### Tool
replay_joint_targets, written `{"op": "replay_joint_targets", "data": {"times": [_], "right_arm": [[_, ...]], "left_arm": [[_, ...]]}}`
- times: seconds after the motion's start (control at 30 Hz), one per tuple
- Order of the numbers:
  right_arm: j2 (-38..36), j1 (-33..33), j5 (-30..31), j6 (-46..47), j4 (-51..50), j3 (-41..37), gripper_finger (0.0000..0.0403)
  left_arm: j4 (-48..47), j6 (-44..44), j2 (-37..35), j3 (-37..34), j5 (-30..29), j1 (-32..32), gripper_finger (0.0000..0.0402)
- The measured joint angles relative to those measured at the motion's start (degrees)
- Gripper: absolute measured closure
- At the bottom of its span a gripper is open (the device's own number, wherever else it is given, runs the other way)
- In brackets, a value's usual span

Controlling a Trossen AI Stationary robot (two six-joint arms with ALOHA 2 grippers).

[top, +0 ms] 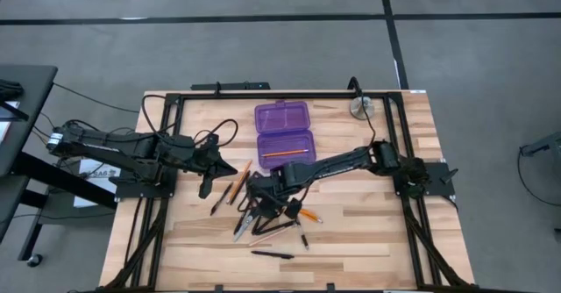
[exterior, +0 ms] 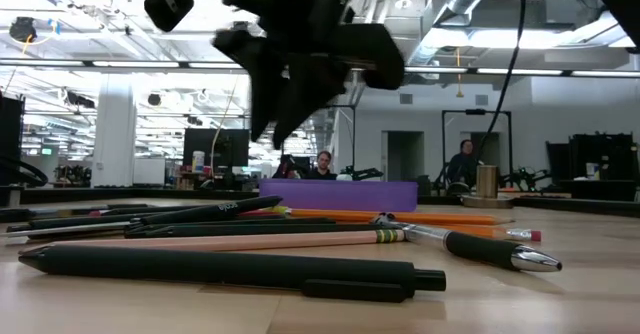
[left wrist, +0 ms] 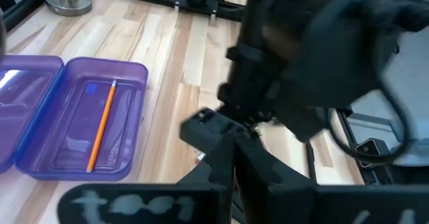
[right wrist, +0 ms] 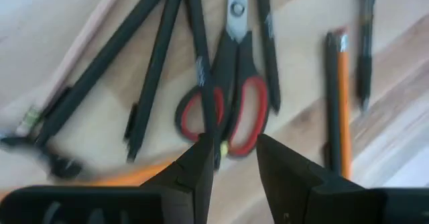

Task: Pick & place school supplies into a supply box
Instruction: Put the black pen into the purple supply box

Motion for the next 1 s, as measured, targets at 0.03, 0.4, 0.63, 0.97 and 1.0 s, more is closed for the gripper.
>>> {"op": "replay_joint_targets", "data": {"times": [0.03,0.4,0.63,0.97,1.0], "right_arm": [[0.0,0.3,0.0,0.0,-0.5,0.0,0.0295],[0.2,0.9,-3.3,1.2,3.4,-1.1,0.0295],[2.3,0.9,-3.5,1.7,3.0,-1.3,0.0295],[3.8,0.6,-3.7,0.6,5.1,-1.1,0.0295],[3.8,0.5,-3.7,0.6,4.9,-1.1,0.0295]], "left_arm": [[0.0,-0.2,0.0,0.0,0.0,0.0,0.0401],[-0.3,-0.9,0.0,0.0,0.0,0.0,0.0401],[-0.3,-1.9,0.0,0.0,0.1,0.0,0.0401],[-0.3,-2.2,0.0,0.0,0.2,0.0,0.0401],[-0.2,-2.2,0.0,0.0,0.3,0.0,0.0401]]}}
